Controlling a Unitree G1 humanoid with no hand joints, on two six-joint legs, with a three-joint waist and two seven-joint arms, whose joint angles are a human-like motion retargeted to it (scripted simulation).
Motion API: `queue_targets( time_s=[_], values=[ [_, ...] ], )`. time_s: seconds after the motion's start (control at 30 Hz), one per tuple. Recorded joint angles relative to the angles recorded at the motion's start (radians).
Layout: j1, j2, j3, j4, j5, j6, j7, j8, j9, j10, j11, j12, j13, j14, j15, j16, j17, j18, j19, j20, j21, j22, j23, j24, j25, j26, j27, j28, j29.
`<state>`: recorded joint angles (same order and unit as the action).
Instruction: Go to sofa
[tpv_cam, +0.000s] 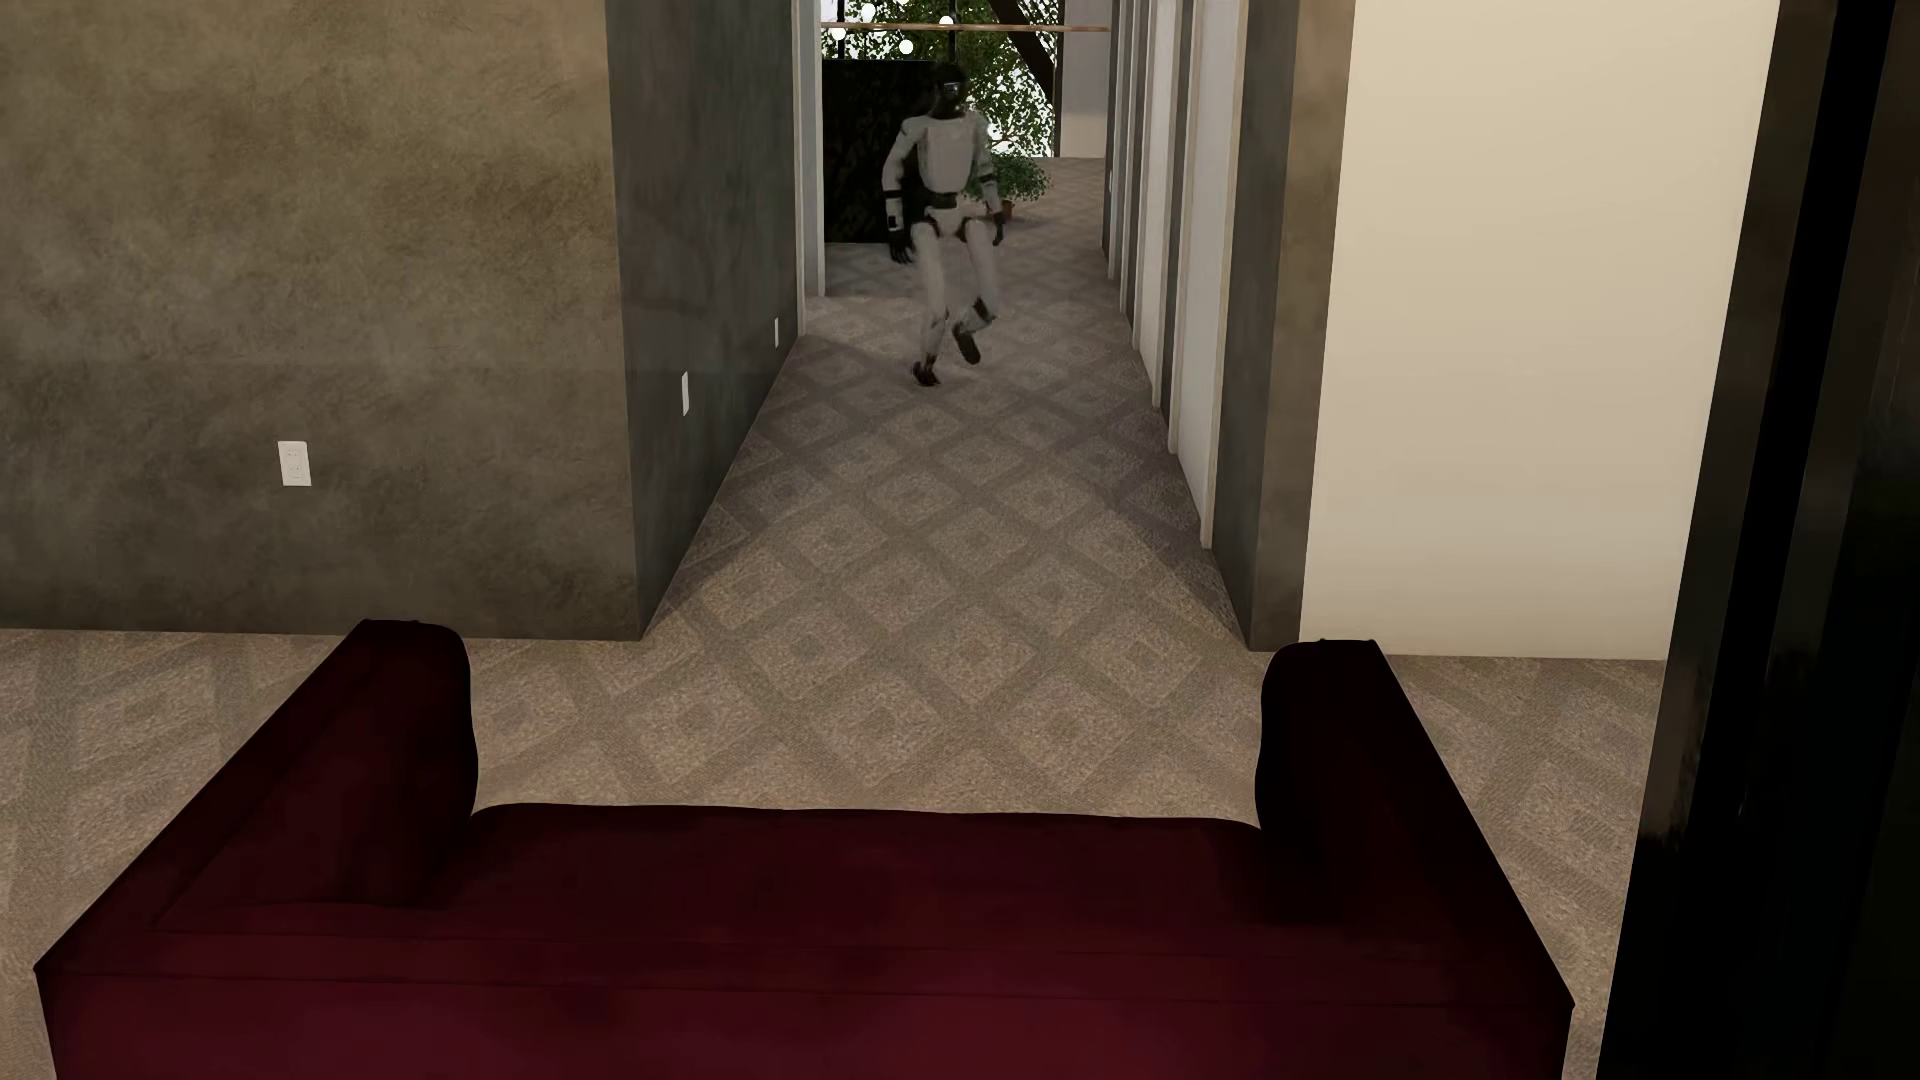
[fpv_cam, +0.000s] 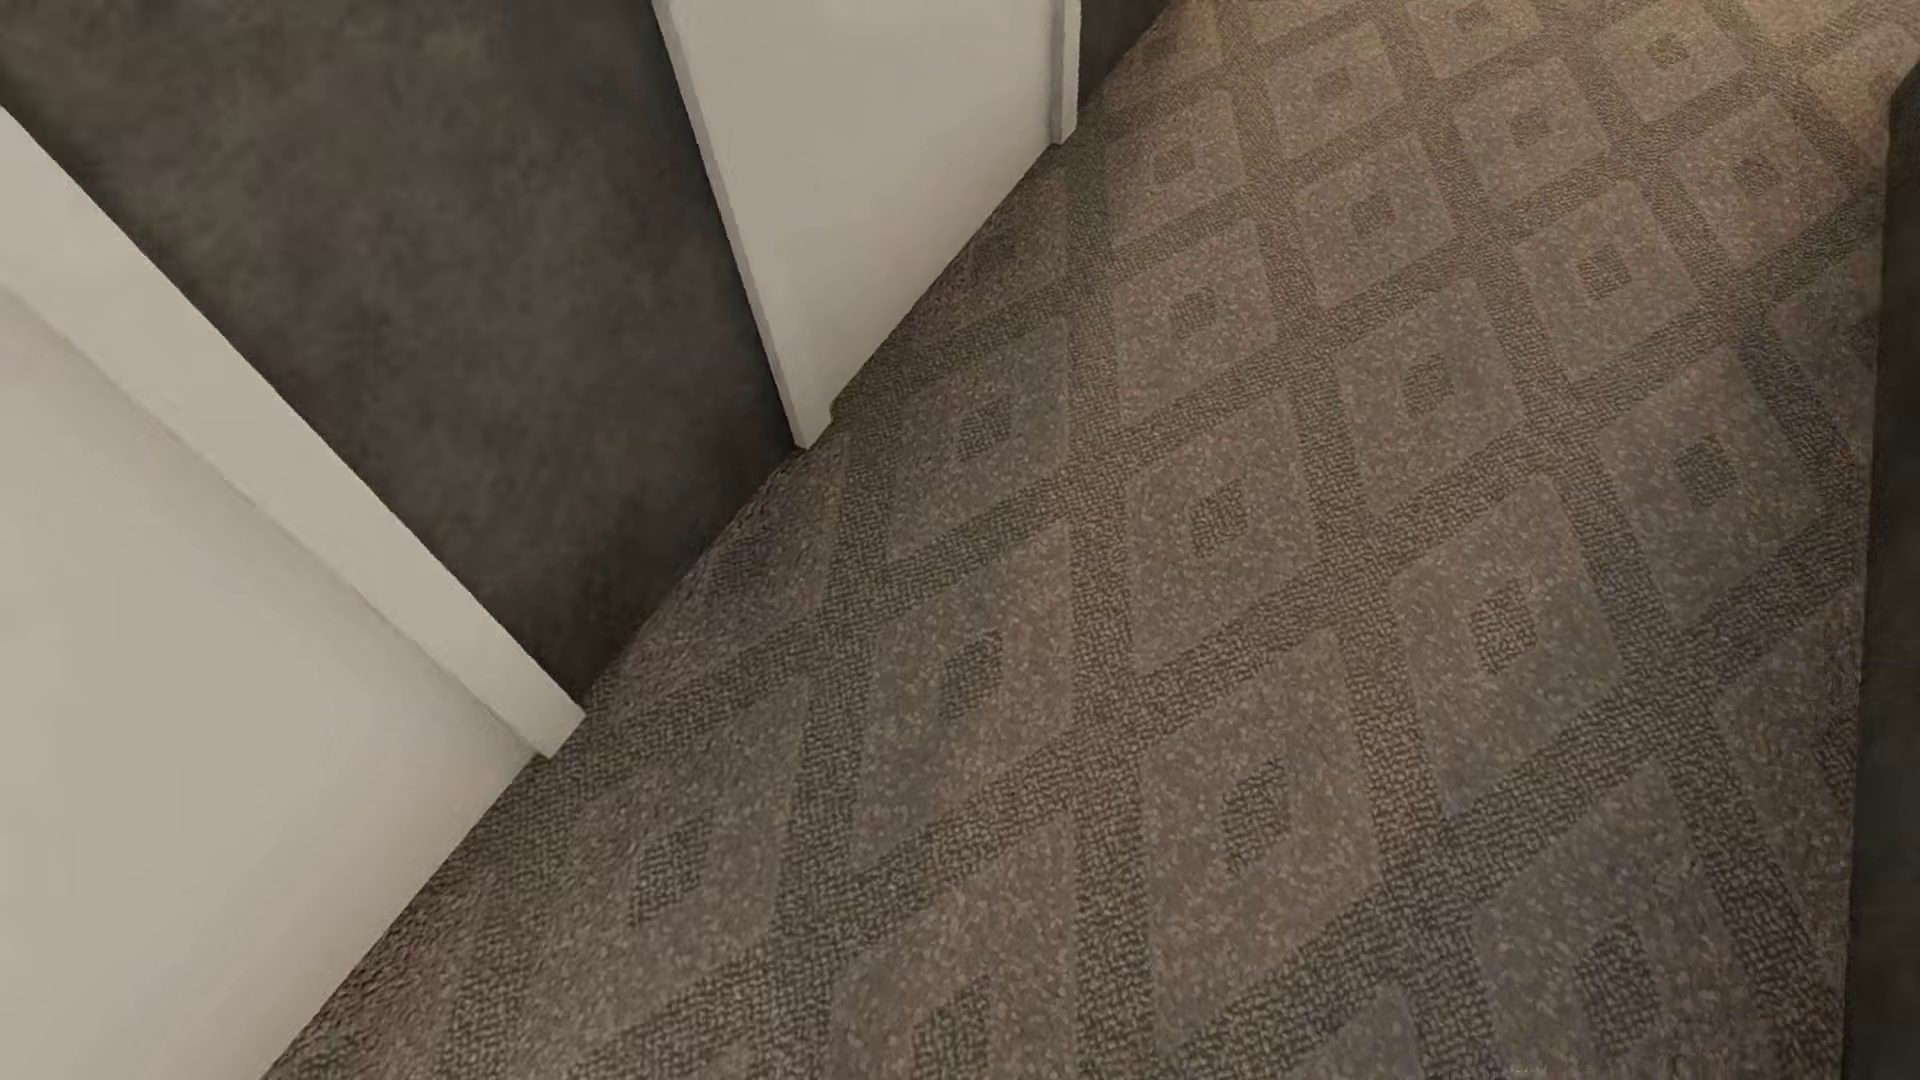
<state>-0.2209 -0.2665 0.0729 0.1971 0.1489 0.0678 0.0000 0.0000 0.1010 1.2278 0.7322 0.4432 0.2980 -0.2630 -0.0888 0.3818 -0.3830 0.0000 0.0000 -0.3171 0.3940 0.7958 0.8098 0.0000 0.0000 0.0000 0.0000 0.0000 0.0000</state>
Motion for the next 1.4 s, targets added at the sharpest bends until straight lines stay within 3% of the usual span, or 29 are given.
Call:
queue_targets(
  time_s=[0.1, 0.23, 0.3, 0.33, 0.4, 0.43, 0.47, 0.53, 0.57, 0.63, 0.67, 0.7, 0.73, 0.77, 0.8, 0.83, 0.87, 0.9, 0.93, 0.97, 1.0, 1.07, 1.13, 1.27, 1.33, 1.37, 1.4],
  values=[
    [-0.246, 0.307, 0.133, -0.099, 0.055, -0.006, 0.0, 0.0, 0.002, -0.158, -0.254, 0.063, -0.081, 0.008, -0.227, 0.007, -0.04, 0.0, 0.0, -0.074, -0.045, 0.043, -0.143, 0.0, 0.0, 0.0, 0.0, 0.0, 0.0],
    [-0.477, 0.61, 0.3, -0.078, 0.005, -0.034, 0.0, 0.0, -0.002, -0.529, -0.358, 0.077, -0.195, 0.096, -0.401, 0.038, -0.086, 0.0, 0.0, -0.115, -0.035, 0.13, -0.298, 0.0, 0.0, 0.0, 0.0, 0.0, 0.0],
    [-0.515, 0.696, 0.371, -0.059, -0.047, -0.042, 0.0, 0.0, -0.011, -0.604, -0.355, 0.067, -0.229, 0.061, -0.344, 0.056, -0.098, 0.0, 0.0, -0.121, 0.02, 0.162, -0.296, 0.0, 0.0, 0.0, 0.0, 0.0, 0.0],
    [-0.524, 0.714, 0.401, -0.064, -0.084, -0.057, 0.0, 0.0, -0.016, -0.546, -0.317, 0.056, -0.227, 0.037, -0.249, 0.062, -0.09, 0.0, 0.0, -0.127, 0.05, 0.185, -0.263, 0.0, 0.0, 0.0, 0.0, 0.0, 0.0],
    [-0.539, 0.661, 0.405, -0.093, -0.14, -0.099, 0.0, 0.0, -0.021, -0.345, -0.096, 0.027, -0.195, 0.043, 0.054, 0.062, -0.052, 0.0, 0.0, -0.138, 0.125, 0.231, -0.163, 0.0, 0.0, 0.0, 0.0, 0.0, 0.0],
    [-0.49, 0.603, 0.369, -0.122, -0.16, -0.102, 0.0, 0.0, 0.004, -0.252, 0.088, -0.001, -0.173, -0.001, 0.212, 0.048, -0.044, 0.0, 0.0, -0.145, 0.168, 0.246, -0.12, 0.0, 0.0, 0.0, 0.0, 0.0, 0.0],
    [-0.396, 0.524, 0.309, -0.162, -0.162, -0.087, 0.0, 0.0, 0.033, -0.23, 0.299, -0.028, -0.144, -0.056, 0.303, 0.024, -0.05, 0.0, 0.0, -0.128, 0.203, 0.229, -0.104, 0.0, 0.0, 0.0, 0.0, 0.0, 0.0],
    [-0.194, 0.301, 0.148, -0.204, -0.141, -0.06, 0.0, 0.0, 0.032, -0.315, 0.589, -0.076, -0.076, -0.089, 0.207, -0.005, -0.03, 0.0, 0.0, -0.118, 0.251, 0.138, -0.045, 0.0, 0.0, 0.0, 0.0, 0.0, 0.0],
    [-0.079, 0.181, 0.076, -0.207, -0.116, -0.042, 0.0, 0.0, 0.023, -0.391, 0.613, -0.087, -0.024, -0.079, 0.18, -0.012, -0.014, 0.0, 0.0, -0.083, 0.254, 0.054, -0.013, 0.0, 0.0, 0.0, 0.0, 0.0, 0.0],
    [0.175, -0.007, -0.068, -0.196, -0.078, -0.017, 0.0, 0.0, 0.018, -0.567, 0.376, -0.117, 0.079, -0.044, 0.256, -0.011, 0.0, 0.0, 0.0, -0.026, 0.245, -0.12, 0.031, 0.0, 0.0, 0.0, 0.0, 0.0, 0.0],
    [0.281, -0.074, -0.133, -0.183, -0.068, -0.012, 0.0, 0.0, 0.018, -0.633, 0.177, -0.154, 0.109, -0.034, 0.311, 0.001, -0.019, 0.0, 0.0, -0.006, 0.312, -0.19, 0.041, 0.0, 0.0, 0.0, 0.0, 0.0, 0.0],
    [0.374, -0.131, -0.189, -0.167, -0.064, -0.008, 0.0, 0.0, 0.017, -0.683, -0.014, -0.195, 0.142, -0.046, 0.288, 0.014, -0.029, 0.0, 0.0, 0.03, 0.335, -0.254, 0.043, 0.0, 0.0, 0.0, 0.0, 0.0, 0.0],
    [0.459, -0.174, -0.24, -0.154, -0.067, -0.004, 0.0, 0.0, 0.012, -0.722, -0.176, -0.238, 0.174, -0.075, 0.136, 0.031, -0.04, 0.0, 0.0, 0.056, 0.346, -0.307, 0.045, 0.0, 0.0, 0.0, 0.0, 0.0, 0.0],
    [0.53, -0.219, -0.283, -0.138, -0.075, 0.002, 0.0, 0.0, 0.004, -0.739, -0.258, -0.281, 0.201, -0.105, -0.094, 0.046, -0.052, 0.0, 0.0, 0.075, 0.358, -0.345, 0.044, 0.0, 0.0, 0.0, 0.0, 0.0, 0.0],
    [0.586, -0.263, -0.333, -0.109, -0.091, 0.01, 0.0, 0.0, 0.002, -0.738, -0.252, -0.312, 0.221, -0.112, -0.245, 0.058, -0.061, 0.0, 0.0, 0.104, 0.369, -0.368, 0.053, 0.0, 0.0, 0.0, 0.0, 0.0, 0.0],
    [0.626, -0.297, -0.391, -0.071, -0.106, 0.014, 0.0, 0.0, 0.004, -0.716, -0.237, -0.323, 0.233, -0.069, -0.209, 0.063, -0.06, 0.0, 0.0, 0.144, 0.369, -0.372, 0.08, 0.0, 0.0, 0.0, 0.0, 0.0, 0.0],
    [0.644, -0.328, -0.427, -0.032, -0.107, 0.019, 0.0, 0.0, 0.003, -0.664, -0.202, -0.319, 0.241, 0.045, -0.016, 0.064, -0.052, 0.0, 0.0, 0.152, 0.364, -0.354, 0.107, 0.0, 0.0, 0.0, 0.0, 0.0, 0.0],
    [0.627, -0.353, -0.423, 0.0, -0.084, 0.036, 0.0, 0.0, -0.01, -0.571, -0.122, -0.298, 0.247, 0.226, 0.214, 0.053, -0.041, 0.0, 0.0, 0.149, 0.357, -0.32, 0.135, 0.0, 0.0, 0.0, 0.0, 0.0, 0.0],
    [0.57, -0.354, -0.378, 0.03, -0.035, 0.065, 0.0, 0.0, -0.017, -0.419, -0.039, -0.274, 0.237, 0.411, 0.333, 0.032, -0.032, 0.0, 0.0, 0.132, 0.364, -0.266, 0.16, 0.0, 0.0, 0.0, 0.0, 0.0, 0.0],
    [0.496, -0.302, -0.315, 0.027, 0.006, 0.073, 0.0, 0.0, -0.009, -0.24, 0.018, -0.245, 0.209, 0.49, 0.317, 0.013, -0.027, 0.0, 0.0, 0.105, 0.373, -0.202, 0.168, 0.0, 0.0, 0.0, 0.0, 0.0, 0.0],
    [0.383, -0.211, -0.251, 0.02, 0.045, 0.077, 0.0, 0.0, -0.002, -0.052, 0.005, -0.22, 0.174, 0.422, 0.266, -0.004, -0.022, 0.0, 0.0, 0.059, 0.357, -0.139, 0.149, 0.0, 0.0, 0.0, 0.0, 0.0, 0.0],
    [0.184, 0.037, -0.108, -0.031, 0.085, 0.049, 0.0, 0.0, 0.014, 0.132, -0.104, -0.148, 0.088, 0.147, 0.146, -0.023, -0.018, 0.0, 0.0, -0.059, 0.285, -0.004, 0.07, 0.0, 0.0, 0.0, 0.0, 0.0, 0.0],
    [-0.008, 0.281, 0.02, -0.072, 0.069, 0.011, 0.0, 0.0, 0.017, 0.029, -0.23, -0.055, 0.003, 0.045, -0.012, -0.026, -0.025, 0.0, 0.0, -0.14, 0.175, 0.112, -0.057, 0.0, 0.0, 0.0, 0.0, 0.0, 0.0],
    [-0.21, 0.559, 0.239, -0.055, -0.029, -0.034, 0.0, 0.0, -0.028, -0.66, -0.323, 0.111, -0.163, 0.092, -0.263, -0.006, -0.067, 0.0, 0.0, -0.136, -0.048, 0.214, -0.334, 0.0, 0.0, 0.0, 0.0, 0.0, 0.0],
    [-0.276, 0.63, 0.313, -0.038, -0.081, -0.037, 0.0, 0.0, -0.057, -0.923, -0.296, 0.161, -0.199, 0.173, -0.253, 0.006, -0.098, 0.0, 0.0, -0.093, -0.123, 0.241, -0.423, 0.0, 0.0, 0.0, 0.0, 0.0, 0.0],
    [-0.296, 0.665, 0.346, -0.043, -0.116, -0.043, 0.0, 0.0, -0.058, -0.663, -0.246, 0.172, -0.195, 0.07, -0.194, 0.011, -0.099, 0.0, 0.0, -0.082, -0.15, 0.261, -0.43, 0.0, 0.0, 0.0, 0.0, 0.0, 0.0],
    [-0.318, 0.667, 0.357, -0.066, -0.149, -0.062, 0.0, 0.0, -0.064, -0.549, -0.145, 0.175, -0.179, 0.119, -0.083, 0.018, -0.089, 0.0, 0.0, -0.081, -0.158, 0.284, -0.418, 0.0, 0.0, 0.0, 0.0, 0.0, 0.0]
  ],
)
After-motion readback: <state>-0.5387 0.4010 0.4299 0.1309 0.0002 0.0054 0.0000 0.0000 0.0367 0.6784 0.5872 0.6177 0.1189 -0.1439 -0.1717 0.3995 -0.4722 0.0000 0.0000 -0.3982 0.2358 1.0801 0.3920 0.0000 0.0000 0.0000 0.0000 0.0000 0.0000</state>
